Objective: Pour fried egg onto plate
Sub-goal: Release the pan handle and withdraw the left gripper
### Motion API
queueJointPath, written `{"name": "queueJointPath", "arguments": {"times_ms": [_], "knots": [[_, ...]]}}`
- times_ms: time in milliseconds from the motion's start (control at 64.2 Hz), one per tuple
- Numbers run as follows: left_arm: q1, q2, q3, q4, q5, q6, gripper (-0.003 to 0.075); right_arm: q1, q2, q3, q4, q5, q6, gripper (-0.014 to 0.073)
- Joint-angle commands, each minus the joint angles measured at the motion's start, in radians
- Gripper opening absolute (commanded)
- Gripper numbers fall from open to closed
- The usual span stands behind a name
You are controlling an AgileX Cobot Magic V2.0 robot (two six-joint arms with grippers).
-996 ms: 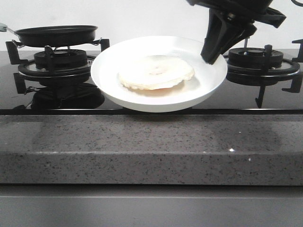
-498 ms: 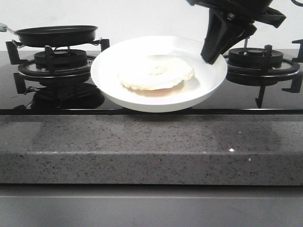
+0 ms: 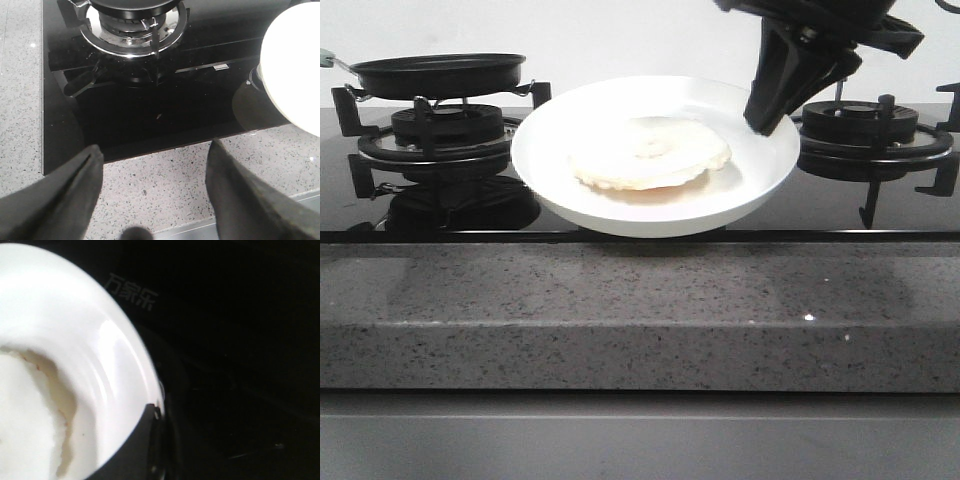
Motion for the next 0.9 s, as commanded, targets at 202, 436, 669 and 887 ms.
{"name": "queueJointPath", "arguments": {"times_ms": [202, 436, 669, 887], "knots": [[-0.007, -0.005, -0.025, -0.007, -0.073, -0.012, 0.0440, -0.049, -0.043, -0.180, 0.064, -0.035, 0.043, -0.0068], [-0.007, -0.005, -0.025, -0.007, -0.083, -0.012, 0.0440, -0.139, 0.044, -0.335, 0.205, -0.011, 0.062, -0.0068], [-0.007, -0.005, -0.025, -0.007, -0.087, -0.012, 0.0440, -0.157, 0.164, -0.399, 0.262, -0.004, 0.064, -0.0068], [-0.007, -0.005, -0.025, -0.010, -0.091, -0.012, 0.0440, -0.157, 0.260, -0.424, 0.262, -0.019, 0.111, -0.0068]]}}
